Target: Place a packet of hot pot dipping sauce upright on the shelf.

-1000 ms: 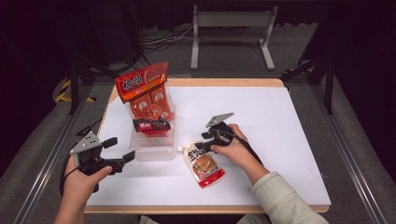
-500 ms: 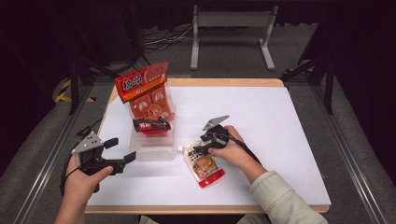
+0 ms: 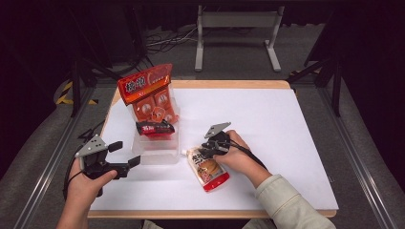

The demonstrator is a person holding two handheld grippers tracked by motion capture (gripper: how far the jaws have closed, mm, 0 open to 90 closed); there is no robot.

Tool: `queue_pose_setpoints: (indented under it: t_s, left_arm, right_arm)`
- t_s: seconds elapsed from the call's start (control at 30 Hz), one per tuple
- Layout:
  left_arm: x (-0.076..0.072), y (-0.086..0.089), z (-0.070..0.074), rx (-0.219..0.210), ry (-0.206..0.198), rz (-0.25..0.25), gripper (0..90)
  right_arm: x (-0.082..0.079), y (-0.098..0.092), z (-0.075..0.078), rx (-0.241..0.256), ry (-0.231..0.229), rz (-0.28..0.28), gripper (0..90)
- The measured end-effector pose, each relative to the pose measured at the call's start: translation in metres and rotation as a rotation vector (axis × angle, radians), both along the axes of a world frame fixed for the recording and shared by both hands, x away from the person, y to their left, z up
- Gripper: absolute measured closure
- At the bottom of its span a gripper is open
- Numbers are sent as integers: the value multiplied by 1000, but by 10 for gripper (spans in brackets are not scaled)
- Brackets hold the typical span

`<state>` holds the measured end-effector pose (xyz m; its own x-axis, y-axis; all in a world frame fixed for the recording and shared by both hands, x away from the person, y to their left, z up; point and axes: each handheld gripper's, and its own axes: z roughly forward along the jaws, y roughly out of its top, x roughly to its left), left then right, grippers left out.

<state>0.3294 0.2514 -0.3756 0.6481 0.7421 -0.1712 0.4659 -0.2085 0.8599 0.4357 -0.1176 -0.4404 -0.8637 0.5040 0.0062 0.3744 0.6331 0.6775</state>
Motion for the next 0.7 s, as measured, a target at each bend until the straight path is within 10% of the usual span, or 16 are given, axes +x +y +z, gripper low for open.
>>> queue_pose_setpoints:
  t_s: [0.3,0.7]
  left_arm:
    - [0,0,0,2,-2,-2,107]
    - [-1,-5,1,-2,-2,-14,107]
  right_arm:
    - [-1,-2,7,4,6,33,830]
    - [-17,-26,49,164,-20,35,841]
